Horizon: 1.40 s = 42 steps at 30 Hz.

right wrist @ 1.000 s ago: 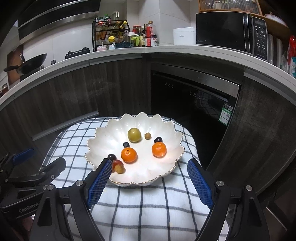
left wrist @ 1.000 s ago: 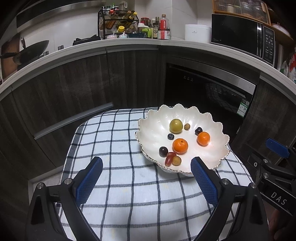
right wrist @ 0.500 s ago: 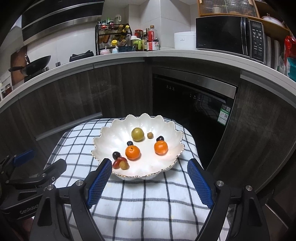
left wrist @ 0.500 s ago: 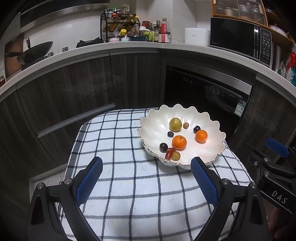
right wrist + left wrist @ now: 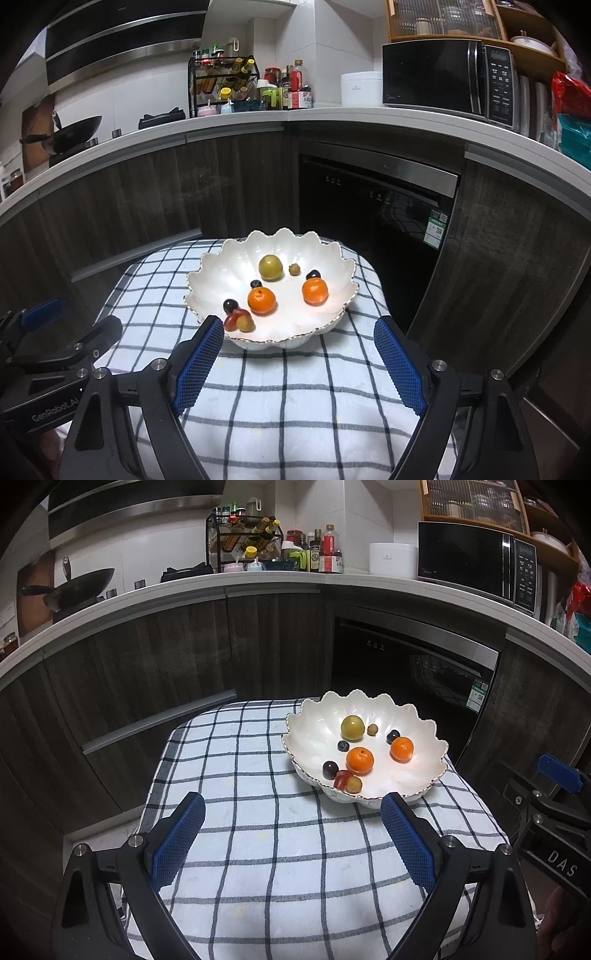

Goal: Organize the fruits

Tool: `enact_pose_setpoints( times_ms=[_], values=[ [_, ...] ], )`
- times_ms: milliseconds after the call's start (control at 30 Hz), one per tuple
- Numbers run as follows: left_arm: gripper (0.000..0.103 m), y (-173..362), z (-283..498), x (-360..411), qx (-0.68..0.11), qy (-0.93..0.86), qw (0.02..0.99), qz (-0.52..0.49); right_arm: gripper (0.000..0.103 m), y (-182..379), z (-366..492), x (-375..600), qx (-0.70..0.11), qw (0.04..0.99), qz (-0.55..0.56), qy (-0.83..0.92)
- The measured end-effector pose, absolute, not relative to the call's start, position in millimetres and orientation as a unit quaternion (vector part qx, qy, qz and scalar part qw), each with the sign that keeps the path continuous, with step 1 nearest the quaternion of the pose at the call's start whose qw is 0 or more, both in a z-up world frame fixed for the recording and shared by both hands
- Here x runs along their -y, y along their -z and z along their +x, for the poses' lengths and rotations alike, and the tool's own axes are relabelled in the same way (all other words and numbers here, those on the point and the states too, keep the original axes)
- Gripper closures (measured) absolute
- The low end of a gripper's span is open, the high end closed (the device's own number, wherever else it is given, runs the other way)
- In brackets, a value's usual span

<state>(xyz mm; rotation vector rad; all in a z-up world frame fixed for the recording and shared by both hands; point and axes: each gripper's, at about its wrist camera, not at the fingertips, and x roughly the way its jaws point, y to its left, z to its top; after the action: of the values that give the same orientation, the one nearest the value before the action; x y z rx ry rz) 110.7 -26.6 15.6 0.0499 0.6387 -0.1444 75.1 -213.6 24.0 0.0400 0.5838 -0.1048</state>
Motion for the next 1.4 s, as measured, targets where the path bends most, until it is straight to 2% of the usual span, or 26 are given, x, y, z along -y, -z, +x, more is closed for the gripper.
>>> enact_pose_setpoints(
  times_ms=[1400],
  values=[
    [0.006, -22, 95, 20, -0.300, 0.058, 0.952, 0.024, 0.019, -29, 58, 216, -0.271, 0.960, 0.023, 0.065]
  ],
)
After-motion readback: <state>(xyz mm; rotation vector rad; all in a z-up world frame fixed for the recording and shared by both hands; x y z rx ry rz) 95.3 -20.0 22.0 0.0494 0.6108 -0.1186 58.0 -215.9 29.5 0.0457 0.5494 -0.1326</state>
